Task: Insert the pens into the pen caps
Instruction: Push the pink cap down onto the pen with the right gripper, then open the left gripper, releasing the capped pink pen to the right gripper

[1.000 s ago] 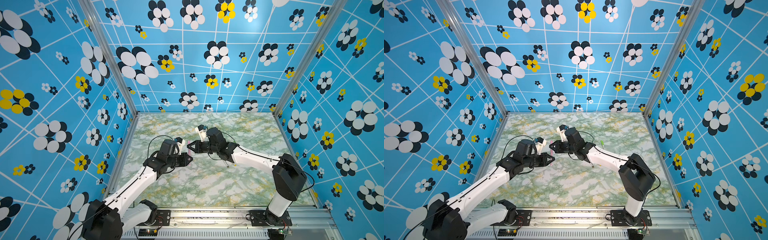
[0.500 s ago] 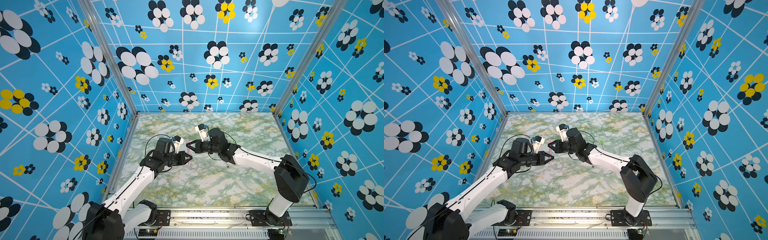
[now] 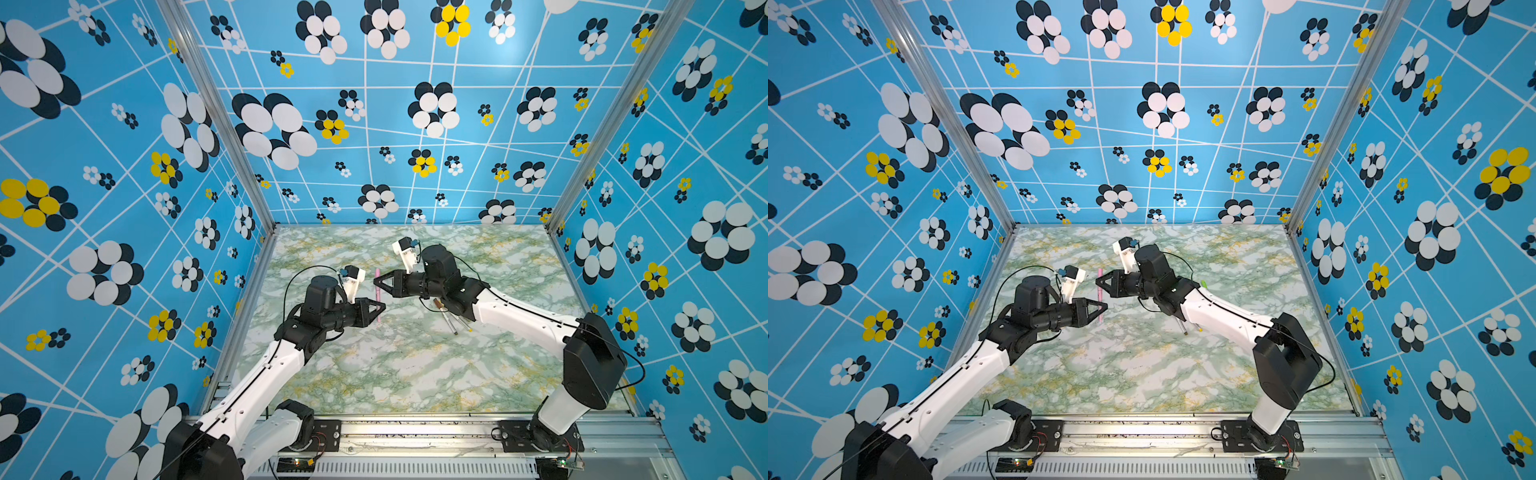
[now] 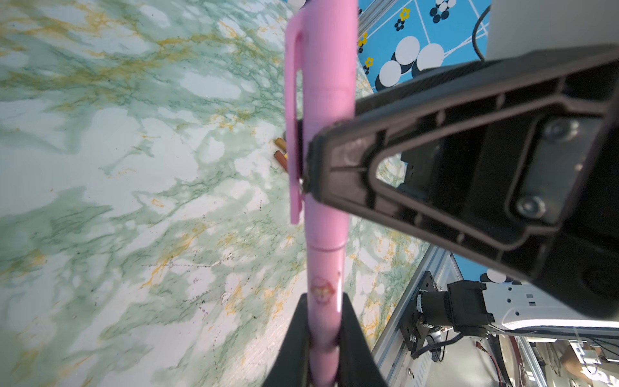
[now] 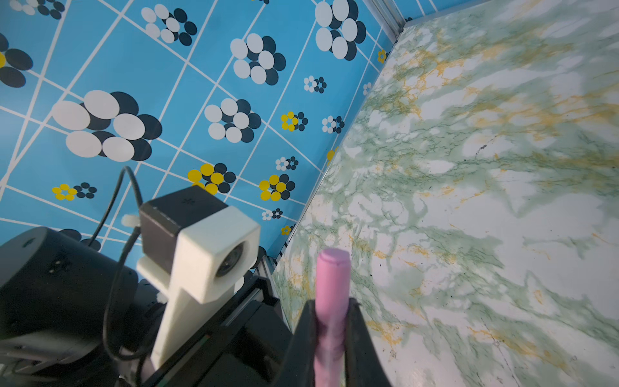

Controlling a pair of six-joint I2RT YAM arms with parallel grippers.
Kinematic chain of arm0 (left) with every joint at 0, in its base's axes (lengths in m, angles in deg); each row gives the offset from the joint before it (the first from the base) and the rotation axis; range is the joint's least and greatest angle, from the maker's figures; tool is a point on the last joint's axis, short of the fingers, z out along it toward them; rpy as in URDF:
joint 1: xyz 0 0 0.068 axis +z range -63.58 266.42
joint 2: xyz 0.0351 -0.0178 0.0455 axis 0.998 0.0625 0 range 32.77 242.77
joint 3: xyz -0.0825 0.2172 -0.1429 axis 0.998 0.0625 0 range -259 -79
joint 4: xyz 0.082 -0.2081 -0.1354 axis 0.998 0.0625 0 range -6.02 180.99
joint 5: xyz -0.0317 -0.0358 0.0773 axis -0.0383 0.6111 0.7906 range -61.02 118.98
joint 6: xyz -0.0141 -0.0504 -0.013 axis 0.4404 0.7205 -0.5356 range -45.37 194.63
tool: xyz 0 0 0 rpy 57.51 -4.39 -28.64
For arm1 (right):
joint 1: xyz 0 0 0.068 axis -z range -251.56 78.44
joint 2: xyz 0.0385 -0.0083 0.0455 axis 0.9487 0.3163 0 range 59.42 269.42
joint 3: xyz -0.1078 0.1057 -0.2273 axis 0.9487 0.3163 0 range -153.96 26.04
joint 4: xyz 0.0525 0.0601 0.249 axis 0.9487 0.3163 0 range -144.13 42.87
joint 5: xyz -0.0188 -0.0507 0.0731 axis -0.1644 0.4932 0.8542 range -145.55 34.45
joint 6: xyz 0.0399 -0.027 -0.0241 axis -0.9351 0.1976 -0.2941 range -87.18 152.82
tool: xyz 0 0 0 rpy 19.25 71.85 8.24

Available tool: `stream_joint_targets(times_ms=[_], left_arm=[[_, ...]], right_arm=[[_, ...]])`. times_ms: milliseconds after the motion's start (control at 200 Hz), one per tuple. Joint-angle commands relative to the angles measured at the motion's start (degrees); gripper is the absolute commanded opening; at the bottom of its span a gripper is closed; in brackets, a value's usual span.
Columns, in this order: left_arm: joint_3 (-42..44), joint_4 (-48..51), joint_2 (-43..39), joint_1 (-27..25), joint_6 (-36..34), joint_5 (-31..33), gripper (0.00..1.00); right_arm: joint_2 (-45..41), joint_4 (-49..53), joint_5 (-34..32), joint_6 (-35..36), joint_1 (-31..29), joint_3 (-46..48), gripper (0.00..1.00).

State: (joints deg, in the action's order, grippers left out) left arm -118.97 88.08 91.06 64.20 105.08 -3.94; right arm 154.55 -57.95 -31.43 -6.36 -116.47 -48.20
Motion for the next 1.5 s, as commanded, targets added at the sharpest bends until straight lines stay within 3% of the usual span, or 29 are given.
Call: stream_joint_targets(times_ms=[0, 95, 290, 790, 1254, 1494], left_arm=[[0.4, -15.4, -1.6, -0.8, 0.8, 7.4, 0.0], [1.3, -16.1, -1.6, -1.6, 1.7, 8.3, 0.0], [1.5, -17.2, -1.0, -2.2, 2.6, 8.6, 0.0], [1.0, -16.3, 0.6, -4.4, 1.5, 8.0, 0.0], [-0.3, -16.5, 2.4, -6.6, 1.8, 7.3, 0.0], [-0.7, -16.7, 2.3, -7.1, 2.1, 7.8, 0.0]], right_arm=[[-1.8, 15.5, 2.7, 1.6, 0.1, -0.8, 0.2], [-3.0, 17.4, 1.2, 2.8, 0.3, -2.4, 0.28], [-4.7, 18.5, 0.1, 4.0, 0.3, -1.8, 0.35], [-9.5, 14.5, -3.4, 6.7, 0.3, -2.4, 0.35], [-4.8, 15.1, -2.6, 8.1, 0.1, -6.0, 0.36], [-3.3, 15.6, -2.9, 8.3, -0.1, -6.1, 0.3]])
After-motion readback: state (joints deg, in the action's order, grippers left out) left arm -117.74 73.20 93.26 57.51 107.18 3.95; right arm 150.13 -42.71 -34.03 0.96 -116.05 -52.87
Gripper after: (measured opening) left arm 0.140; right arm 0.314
